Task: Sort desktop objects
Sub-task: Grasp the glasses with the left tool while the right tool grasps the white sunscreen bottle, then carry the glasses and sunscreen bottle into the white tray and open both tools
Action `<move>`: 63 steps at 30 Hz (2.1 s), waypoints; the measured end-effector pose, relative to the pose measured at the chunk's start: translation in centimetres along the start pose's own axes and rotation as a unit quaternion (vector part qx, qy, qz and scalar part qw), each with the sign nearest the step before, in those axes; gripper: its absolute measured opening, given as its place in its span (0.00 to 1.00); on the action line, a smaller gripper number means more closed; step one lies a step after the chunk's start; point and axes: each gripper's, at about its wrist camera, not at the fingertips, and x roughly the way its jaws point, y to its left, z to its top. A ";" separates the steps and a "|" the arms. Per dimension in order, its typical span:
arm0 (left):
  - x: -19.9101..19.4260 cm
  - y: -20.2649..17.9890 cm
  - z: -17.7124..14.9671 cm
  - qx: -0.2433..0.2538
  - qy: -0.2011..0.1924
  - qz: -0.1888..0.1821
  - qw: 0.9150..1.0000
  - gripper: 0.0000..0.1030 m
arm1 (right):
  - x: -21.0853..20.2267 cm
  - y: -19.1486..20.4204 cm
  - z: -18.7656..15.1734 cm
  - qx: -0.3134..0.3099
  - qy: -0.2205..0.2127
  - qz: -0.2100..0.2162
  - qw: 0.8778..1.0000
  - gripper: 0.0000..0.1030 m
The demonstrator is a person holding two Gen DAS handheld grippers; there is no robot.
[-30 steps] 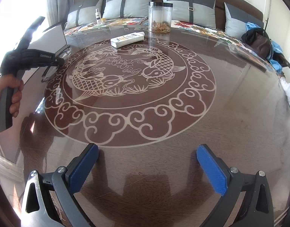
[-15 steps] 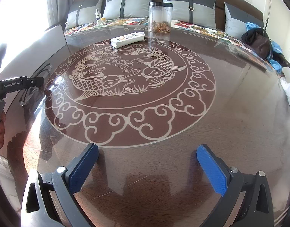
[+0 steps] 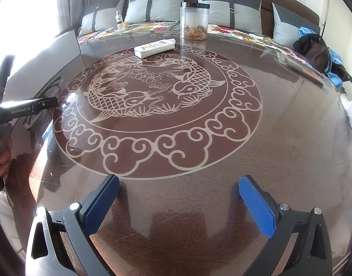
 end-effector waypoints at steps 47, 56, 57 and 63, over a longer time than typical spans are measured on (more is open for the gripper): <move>-0.9 -0.7 -0.3 0.027 -0.008 -0.021 0.999 0.49 | 1.1 4.1 2.4 -0.039 0.045 0.027 0.998 0.60; -5.9 0.4 -1.9 -0.005 -0.030 -0.089 0.996 0.10 | -2.2 4.4 3.2 -0.024 0.029 0.055 0.998 0.50; -7.1 0.7 -2.0 -0.013 -0.038 -0.096 0.995 0.10 | -2.9 4.7 3.5 -0.026 0.024 0.060 0.998 0.50; -16.2 5.7 -1.2 -0.071 -0.108 -0.127 0.984 0.10 | -7.2 9.2 7.0 -0.056 -0.026 0.094 0.994 0.50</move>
